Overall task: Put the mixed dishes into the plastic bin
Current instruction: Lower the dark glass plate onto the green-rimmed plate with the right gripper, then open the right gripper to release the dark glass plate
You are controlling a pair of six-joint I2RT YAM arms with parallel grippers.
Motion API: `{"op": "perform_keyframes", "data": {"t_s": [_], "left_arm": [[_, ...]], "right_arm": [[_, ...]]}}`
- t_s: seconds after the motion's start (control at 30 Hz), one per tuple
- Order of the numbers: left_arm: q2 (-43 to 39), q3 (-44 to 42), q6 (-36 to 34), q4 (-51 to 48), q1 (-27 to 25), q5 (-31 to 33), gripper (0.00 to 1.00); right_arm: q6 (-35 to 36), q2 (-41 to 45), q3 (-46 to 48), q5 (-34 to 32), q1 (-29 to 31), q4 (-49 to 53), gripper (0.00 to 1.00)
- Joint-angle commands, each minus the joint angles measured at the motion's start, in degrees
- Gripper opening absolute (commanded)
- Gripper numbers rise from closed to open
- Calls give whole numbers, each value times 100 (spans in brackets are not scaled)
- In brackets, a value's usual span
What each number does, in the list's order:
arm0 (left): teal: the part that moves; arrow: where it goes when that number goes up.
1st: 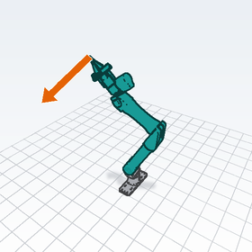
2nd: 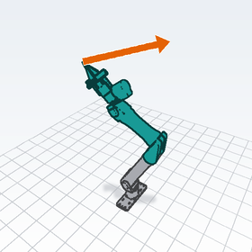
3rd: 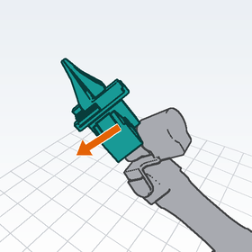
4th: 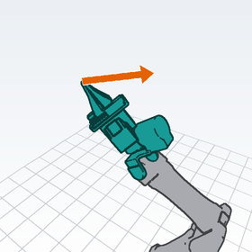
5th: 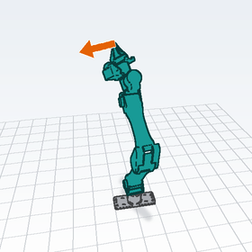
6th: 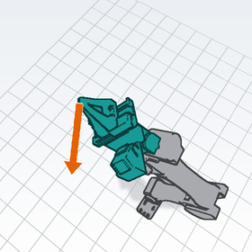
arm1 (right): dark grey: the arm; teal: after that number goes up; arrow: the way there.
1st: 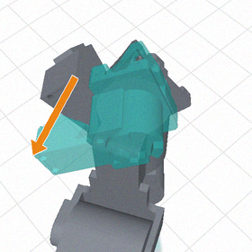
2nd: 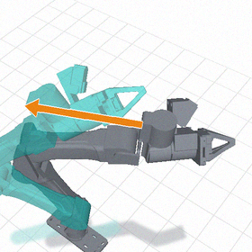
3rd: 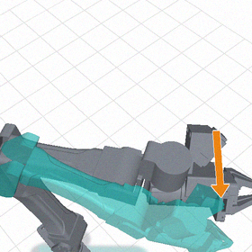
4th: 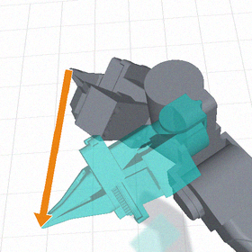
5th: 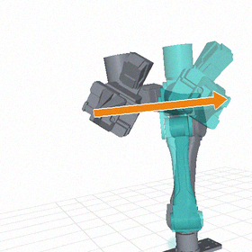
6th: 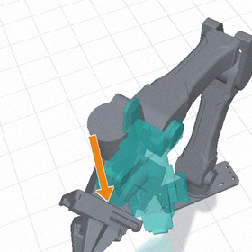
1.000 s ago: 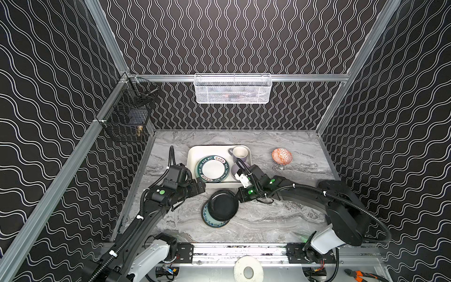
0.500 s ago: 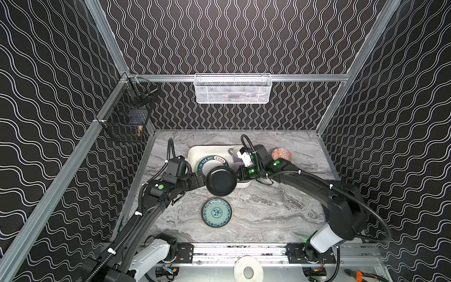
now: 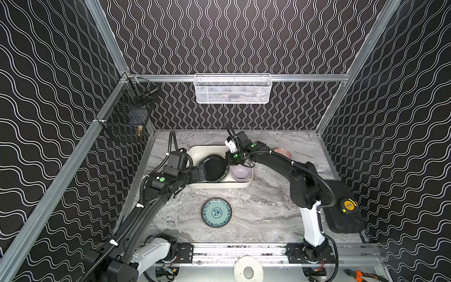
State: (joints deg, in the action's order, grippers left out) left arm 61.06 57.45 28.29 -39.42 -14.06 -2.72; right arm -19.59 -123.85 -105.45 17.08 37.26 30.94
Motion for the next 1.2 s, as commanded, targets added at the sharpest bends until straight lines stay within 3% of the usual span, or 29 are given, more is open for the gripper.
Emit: {"op": "perform_keyframes", "data": {"t_s": [0.0,0.43,0.7,0.8,1.17], "left_arm": [[41,22,-193,102,27,58,98],[346,-116,-227,390,79,-90,98],[403,-152,-236,436,88,-124,98],[398,-153,-237,443,100,-139,98],[313,-158,-202,444,106,-229,98]], "right_arm": [[120,-220,-282,72,-82,129,2],[273,-849,-795,34,-140,367,4],[316,-943,-872,-13,-140,428,15],[329,-923,-869,-72,-144,439,23],[446,-274,-610,-334,-144,499,26]]}}
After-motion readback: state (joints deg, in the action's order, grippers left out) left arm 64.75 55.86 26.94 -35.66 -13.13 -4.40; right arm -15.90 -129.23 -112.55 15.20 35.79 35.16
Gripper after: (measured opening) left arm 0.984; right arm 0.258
